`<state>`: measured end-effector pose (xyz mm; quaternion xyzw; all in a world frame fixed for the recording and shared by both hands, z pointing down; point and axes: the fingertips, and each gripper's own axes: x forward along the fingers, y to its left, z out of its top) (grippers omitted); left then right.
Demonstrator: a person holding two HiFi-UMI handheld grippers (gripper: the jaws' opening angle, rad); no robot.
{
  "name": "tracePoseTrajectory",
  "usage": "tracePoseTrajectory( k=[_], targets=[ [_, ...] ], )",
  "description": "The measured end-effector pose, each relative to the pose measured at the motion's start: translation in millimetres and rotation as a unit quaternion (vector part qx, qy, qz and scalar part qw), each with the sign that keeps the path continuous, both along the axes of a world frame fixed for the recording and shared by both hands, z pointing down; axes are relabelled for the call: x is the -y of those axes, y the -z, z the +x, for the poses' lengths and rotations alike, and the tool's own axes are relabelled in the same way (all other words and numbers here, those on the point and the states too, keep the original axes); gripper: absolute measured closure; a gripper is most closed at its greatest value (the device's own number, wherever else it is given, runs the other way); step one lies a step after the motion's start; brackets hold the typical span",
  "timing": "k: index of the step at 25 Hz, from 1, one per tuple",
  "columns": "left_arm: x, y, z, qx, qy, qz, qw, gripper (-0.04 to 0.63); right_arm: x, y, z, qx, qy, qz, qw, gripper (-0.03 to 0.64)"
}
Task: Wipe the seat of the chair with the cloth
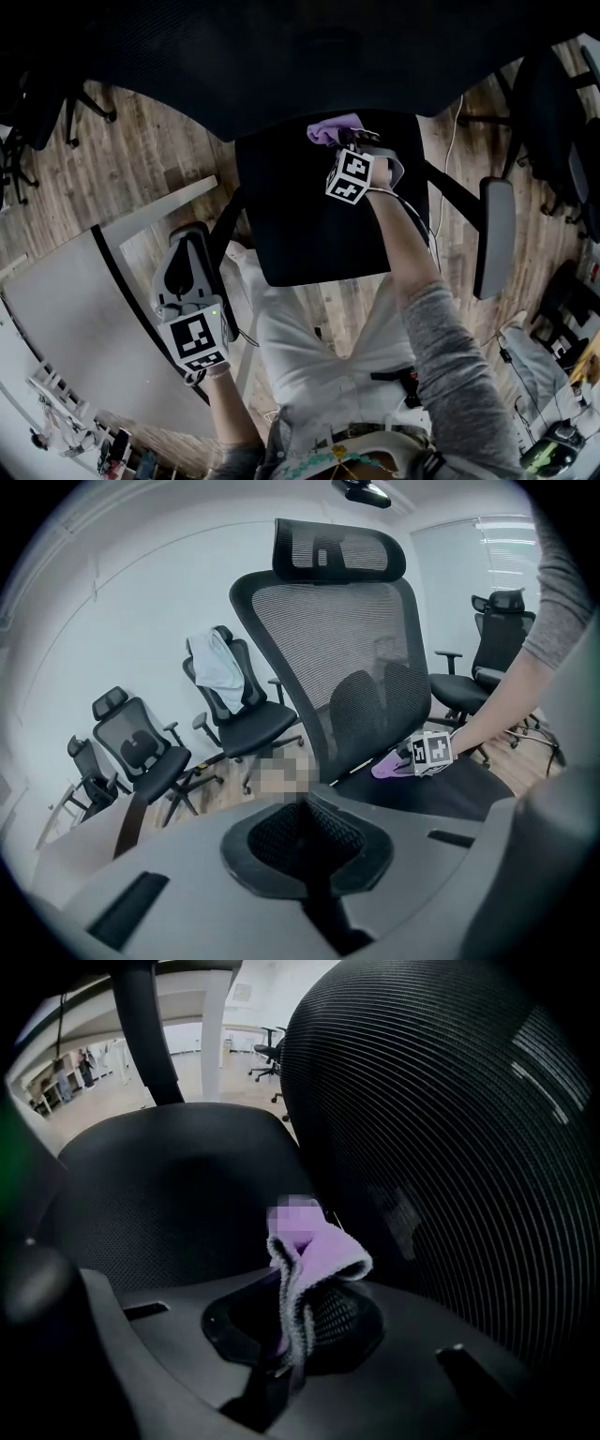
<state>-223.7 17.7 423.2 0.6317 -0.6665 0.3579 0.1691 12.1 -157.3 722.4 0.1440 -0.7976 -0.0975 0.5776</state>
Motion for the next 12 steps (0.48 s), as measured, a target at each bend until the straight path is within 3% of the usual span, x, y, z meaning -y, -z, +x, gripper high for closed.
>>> tracePoseTrajectory(
  k=[12],
  targets=[
    [1.1,-1.1,1.7,0.010,0.001,-0.004,0.9999,0.588,8.2,-0.5,34.0,-0.011,-0.025,-0.002,1.000,0.569]
  ],
)
